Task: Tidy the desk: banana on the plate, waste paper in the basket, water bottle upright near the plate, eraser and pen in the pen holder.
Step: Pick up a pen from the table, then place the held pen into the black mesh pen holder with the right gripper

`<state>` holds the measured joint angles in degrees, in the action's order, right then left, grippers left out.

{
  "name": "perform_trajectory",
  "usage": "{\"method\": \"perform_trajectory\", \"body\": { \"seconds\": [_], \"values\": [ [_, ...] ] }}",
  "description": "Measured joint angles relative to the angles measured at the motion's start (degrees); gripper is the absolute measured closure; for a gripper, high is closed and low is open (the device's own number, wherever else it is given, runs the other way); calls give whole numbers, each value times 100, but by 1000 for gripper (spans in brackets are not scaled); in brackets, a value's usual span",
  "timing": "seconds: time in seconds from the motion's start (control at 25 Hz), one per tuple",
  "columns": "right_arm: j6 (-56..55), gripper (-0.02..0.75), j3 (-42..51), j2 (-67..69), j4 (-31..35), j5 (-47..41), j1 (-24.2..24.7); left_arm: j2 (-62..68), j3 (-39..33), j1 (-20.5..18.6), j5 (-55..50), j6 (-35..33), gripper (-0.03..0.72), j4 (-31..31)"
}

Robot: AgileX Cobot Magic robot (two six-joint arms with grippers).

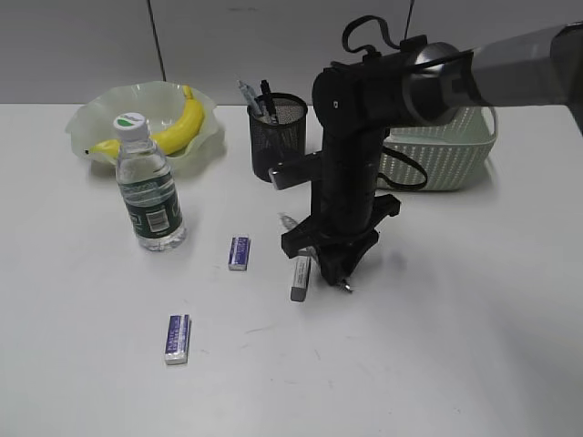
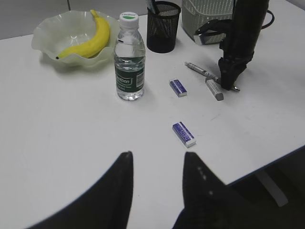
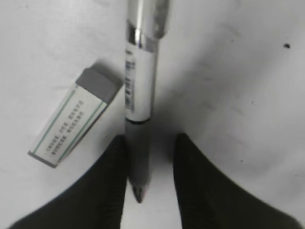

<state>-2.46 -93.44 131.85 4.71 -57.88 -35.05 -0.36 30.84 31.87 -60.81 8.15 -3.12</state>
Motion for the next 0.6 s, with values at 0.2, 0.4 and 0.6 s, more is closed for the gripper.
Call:
{"method": "perform_trajectory", "body": {
  "seconds": [0.2,0.4,0.6],
  "values": [
    [-6,636,-261,91,1,-308,0,0,0,0,0,0,426,-5],
    [-23,636,-1085,162,-29,-869,0,0,0,0,0,0,426,-11],
    [-72,636,-2139,20,-200,-1113,0,0,0,0,0,0,426,-11]
  ]
}}
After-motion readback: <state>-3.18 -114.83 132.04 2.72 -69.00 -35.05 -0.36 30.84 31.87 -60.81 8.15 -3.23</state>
